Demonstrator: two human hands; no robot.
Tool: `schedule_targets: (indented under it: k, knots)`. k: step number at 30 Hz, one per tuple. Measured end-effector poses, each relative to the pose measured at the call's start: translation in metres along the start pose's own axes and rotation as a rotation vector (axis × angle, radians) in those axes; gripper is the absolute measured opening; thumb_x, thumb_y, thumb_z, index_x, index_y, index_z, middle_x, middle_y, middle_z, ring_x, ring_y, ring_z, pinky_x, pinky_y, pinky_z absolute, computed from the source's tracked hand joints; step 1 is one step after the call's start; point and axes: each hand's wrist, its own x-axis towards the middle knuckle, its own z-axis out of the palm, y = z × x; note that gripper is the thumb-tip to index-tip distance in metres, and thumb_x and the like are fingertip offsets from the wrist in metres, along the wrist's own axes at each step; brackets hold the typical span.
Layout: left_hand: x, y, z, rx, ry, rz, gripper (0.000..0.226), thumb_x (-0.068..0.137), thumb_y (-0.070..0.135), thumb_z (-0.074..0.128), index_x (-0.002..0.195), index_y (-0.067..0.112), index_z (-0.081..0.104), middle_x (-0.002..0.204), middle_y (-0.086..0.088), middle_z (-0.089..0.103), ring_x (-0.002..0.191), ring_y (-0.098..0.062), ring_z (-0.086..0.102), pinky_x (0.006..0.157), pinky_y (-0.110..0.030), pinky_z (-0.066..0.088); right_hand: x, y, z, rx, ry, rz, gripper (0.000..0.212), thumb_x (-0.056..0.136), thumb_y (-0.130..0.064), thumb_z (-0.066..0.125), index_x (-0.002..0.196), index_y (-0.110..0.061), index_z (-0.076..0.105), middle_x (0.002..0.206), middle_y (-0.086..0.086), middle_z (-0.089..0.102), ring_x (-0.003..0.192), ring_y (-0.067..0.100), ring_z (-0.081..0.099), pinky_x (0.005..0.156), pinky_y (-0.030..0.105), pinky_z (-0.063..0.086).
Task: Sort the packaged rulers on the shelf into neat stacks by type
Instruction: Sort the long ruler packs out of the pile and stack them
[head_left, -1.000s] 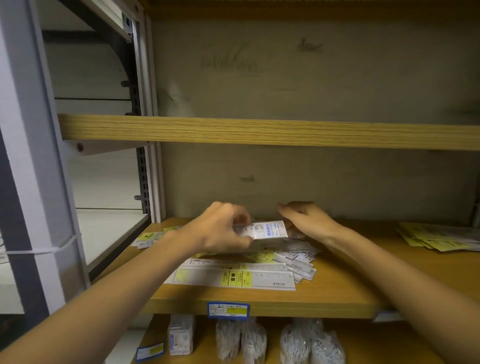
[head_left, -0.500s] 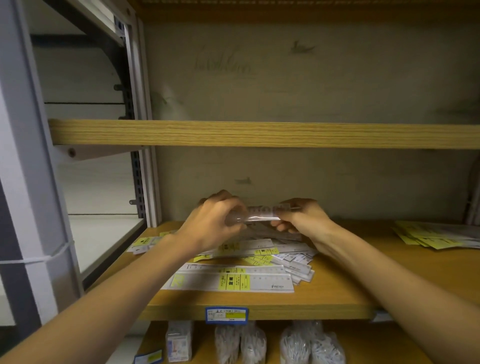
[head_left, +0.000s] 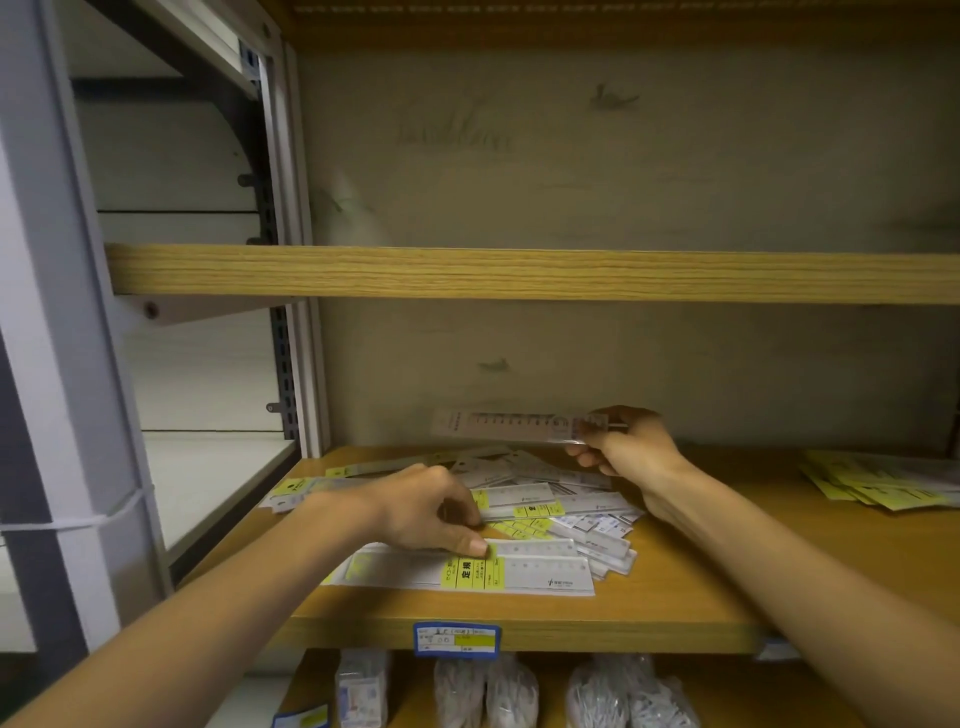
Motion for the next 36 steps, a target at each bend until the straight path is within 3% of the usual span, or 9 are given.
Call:
schedule_targets:
  k: [7,14,23,25,28,36]
  knots:
    - [0.001,0.001,0.006,-0.026,0.001,-0.033,0.051,0.079,0.047,0.072,0.122,0.022,0.061,0.102,0.013,0.056,0.093,-0.006,0.051,0.074,-0.015,0.038,0.002,0.004,0.008,0.020,-0.020,0.014,0.013,0.095,-0.009,0.058,0.106,-0.005,0.062,0.082,0.009,0.072,0.059,0.008,0.062,0.044,0.010,0.042]
    - [0.004,0.000,0.004,-0.090,-0.029,-0.048,0.053,0.077,0.044,0.075,0.121,0.019,0.060,0.106,0.007,0.056,0.095,-0.011,0.052,0.077,-0.021,0.042,0.002,0.004,0.009,-0.015,-0.031,0.016,0.012,0.095,-0.012,0.058,0.106,-0.007,0.063,0.082,0.006,0.073,0.062,0.008,0.063,0.046,0.011,0.043]
    - [0.006,-0.005,0.002,-0.198,0.027,-0.012,0.033,0.079,0.039,0.075,0.104,0.021,0.063,0.095,0.010,0.059,0.086,-0.008,0.054,0.071,-0.020,0.043,0.002,0.003,0.006,-0.010,-0.004,0.019,0.018,0.095,-0.010,0.059,0.111,-0.003,0.062,0.083,0.009,0.072,0.061,0.010,0.061,0.043,0.011,0.043]
    - [0.007,-0.006,0.002,-0.254,0.066,-0.016,0.028,0.084,0.038,0.071,0.103,0.019,0.065,0.098,0.006,0.064,0.090,-0.011,0.059,0.076,-0.024,0.049,0.002,0.003,0.006,-0.010,0.001,0.017,0.016,0.094,-0.010,0.059,0.109,-0.004,0.062,0.083,0.009,0.073,0.062,0.010,0.062,0.043,0.011,0.043]
    - [0.009,-0.007,0.004,-0.242,0.162,-0.029,0.014,0.093,0.030,0.060,0.096,0.018,0.066,0.090,0.009,0.064,0.087,-0.008,0.059,0.071,-0.018,0.045,0.002,0.004,0.007,-0.008,0.005,0.014,0.013,0.094,-0.010,0.059,0.107,-0.007,0.062,0.084,0.009,0.073,0.063,0.011,0.063,0.044,0.011,0.043]
    - [0.012,-0.011,0.004,-0.118,0.423,-0.066,0.020,0.099,0.021,0.048,0.110,0.016,0.063,0.107,-0.002,0.066,0.100,-0.020,0.058,0.082,-0.028,0.044,0.009,0.011,0.011,0.019,0.046,0.014,0.008,0.094,-0.013,0.061,0.100,-0.010,0.066,0.081,0.006,0.074,0.062,0.010,0.063,0.052,0.016,0.044]
